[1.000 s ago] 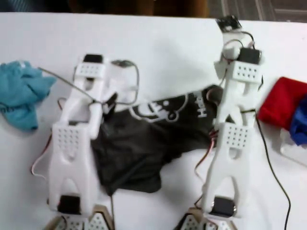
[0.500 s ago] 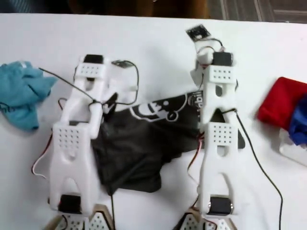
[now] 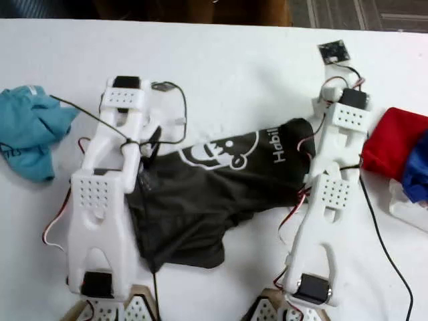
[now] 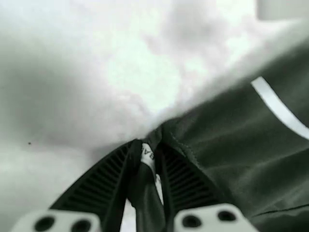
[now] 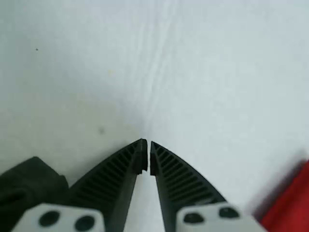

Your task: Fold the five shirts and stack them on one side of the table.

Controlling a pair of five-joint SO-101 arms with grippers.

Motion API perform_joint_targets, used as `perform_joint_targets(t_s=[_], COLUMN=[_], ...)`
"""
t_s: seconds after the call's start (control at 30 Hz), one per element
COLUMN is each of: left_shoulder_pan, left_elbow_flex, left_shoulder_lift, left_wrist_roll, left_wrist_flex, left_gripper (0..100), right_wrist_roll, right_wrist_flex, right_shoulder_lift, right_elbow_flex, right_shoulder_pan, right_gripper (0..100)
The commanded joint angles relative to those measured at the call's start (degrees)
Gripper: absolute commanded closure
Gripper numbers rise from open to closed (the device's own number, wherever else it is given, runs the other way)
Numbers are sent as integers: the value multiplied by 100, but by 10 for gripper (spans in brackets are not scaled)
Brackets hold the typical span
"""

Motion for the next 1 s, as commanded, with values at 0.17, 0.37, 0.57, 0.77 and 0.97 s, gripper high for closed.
perform_joint_targets(t_s=[0.17, 0.37, 0.57, 0.77, 0.97], left_shoulder_pan=[-211, -290, -316, -316, -554], left_elbow_flex=[-664, -655, -681, -699, -1112], left_shoulder_lift=[9, 35, 44, 44, 53], left_wrist_roll=[79, 334, 440, 448, 1143], left_wrist_flex=[114, 114, 88, -167, -290], left_gripper=[974, 974, 973, 970, 969], right_wrist_roll=[-53, -62, -18, -18, -18], right_wrist_flex=[2158, 2132, 1842, 532, 48], right_shoulder_lift=[-1596, -1842, -1789, -1235, -892], right_elbow_flex=[-18, 738, 2092, 2356, 1741], right_shoulder_pan=[-462, -690, -1174, -1095, -954], right_gripper=[979, 979, 979, 979, 979])
